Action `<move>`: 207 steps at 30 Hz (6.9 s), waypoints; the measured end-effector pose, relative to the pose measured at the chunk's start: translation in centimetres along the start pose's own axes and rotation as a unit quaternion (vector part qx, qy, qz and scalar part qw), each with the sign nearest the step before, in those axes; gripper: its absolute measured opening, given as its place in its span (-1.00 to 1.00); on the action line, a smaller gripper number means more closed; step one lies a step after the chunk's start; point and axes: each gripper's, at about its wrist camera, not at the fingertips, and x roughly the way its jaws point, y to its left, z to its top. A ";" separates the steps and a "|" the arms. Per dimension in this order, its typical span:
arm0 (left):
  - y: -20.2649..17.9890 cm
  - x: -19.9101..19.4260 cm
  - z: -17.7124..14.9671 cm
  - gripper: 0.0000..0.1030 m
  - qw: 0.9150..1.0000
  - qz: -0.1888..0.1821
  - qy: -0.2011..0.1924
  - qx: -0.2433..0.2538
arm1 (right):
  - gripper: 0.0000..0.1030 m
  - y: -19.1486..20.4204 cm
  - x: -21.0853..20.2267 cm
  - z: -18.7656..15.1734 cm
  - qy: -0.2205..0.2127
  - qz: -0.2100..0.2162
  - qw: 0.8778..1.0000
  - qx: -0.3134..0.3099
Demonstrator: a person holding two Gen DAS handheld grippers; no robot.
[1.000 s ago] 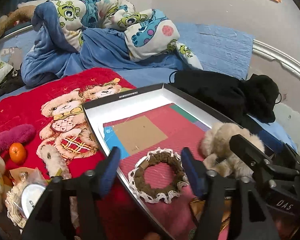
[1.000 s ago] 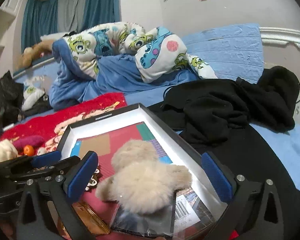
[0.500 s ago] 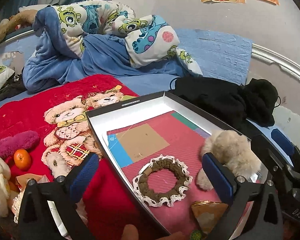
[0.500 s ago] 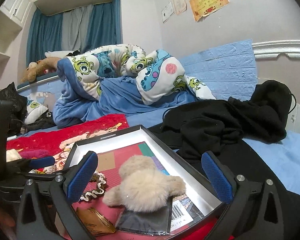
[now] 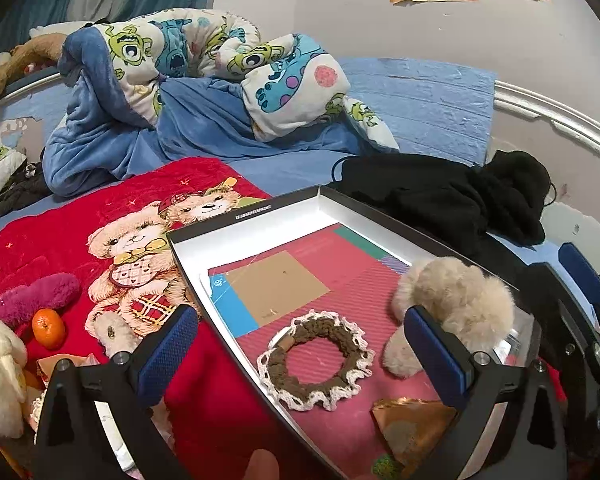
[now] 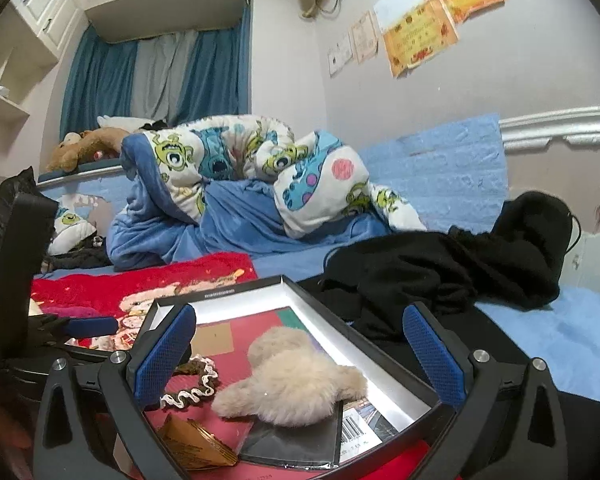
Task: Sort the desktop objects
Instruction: 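Withdraw both tools from the box back toward the item pile, then grasp the white lace scrunchie with the left tool while the right tool grasps the black-white scrunchie, then lift both scrunchies and carry them toward the black box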
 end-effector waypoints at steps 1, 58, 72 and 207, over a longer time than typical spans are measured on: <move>0.0 -0.3 0.0 1.00 1.000 0.000 0.005 -0.002 | 1.00 0.1 -0.3 0.0 -0.008 0.000 1.000 -0.001; 9.2 -50.9 -20.1 1.00 0.970 0.209 -0.035 -0.118 | 1.00 19.2 -34.4 2.1 0.074 0.269 0.960 0.004; 8.3 -52.1 -20.7 1.00 0.964 0.236 -0.032 -0.120 | 1.00 20.6 -35.3 2.4 0.096 0.358 0.929 0.010; 26.5 -31.0 -19.0 -0.72 0.967 0.211 0.064 -0.128 | -0.66 36.1 -7.1 -6.0 0.324 0.406 0.855 0.014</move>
